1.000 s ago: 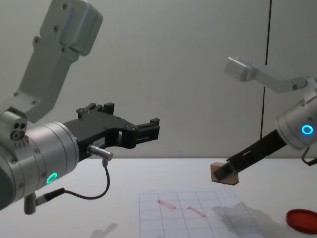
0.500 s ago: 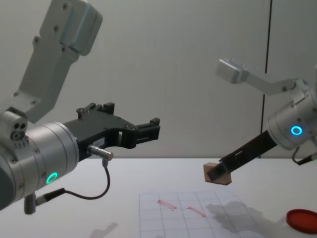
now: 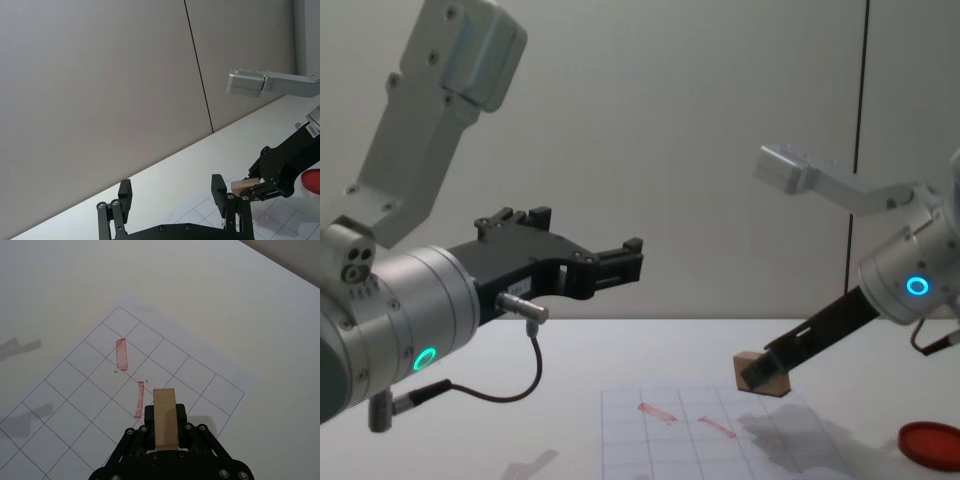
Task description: Use the one hand to pick up the stamp and affix it onto the A4 paper.
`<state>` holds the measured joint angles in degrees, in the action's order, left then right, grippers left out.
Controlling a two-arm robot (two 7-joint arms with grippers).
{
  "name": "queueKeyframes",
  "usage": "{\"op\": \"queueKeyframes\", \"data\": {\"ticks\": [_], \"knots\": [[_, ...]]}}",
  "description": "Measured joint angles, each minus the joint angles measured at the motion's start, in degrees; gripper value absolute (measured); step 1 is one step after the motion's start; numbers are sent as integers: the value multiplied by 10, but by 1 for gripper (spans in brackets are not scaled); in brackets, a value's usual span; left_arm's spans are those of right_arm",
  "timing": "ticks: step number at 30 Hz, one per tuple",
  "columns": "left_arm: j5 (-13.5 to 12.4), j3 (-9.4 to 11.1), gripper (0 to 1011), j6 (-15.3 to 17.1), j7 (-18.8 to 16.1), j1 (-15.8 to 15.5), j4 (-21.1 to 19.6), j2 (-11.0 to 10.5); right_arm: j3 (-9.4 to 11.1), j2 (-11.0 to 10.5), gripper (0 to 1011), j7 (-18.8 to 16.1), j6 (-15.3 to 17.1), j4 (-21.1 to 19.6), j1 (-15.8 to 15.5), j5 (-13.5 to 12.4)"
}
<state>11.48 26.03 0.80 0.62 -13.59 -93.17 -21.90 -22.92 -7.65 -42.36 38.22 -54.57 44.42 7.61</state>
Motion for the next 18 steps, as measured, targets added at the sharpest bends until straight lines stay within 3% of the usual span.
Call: {"op": "queueKeyframes", "data": {"ticks": [18], "knots": [[0,0,1002,0,0,0,0,0,-5,0,218,6,-6,18,0,0]]}}
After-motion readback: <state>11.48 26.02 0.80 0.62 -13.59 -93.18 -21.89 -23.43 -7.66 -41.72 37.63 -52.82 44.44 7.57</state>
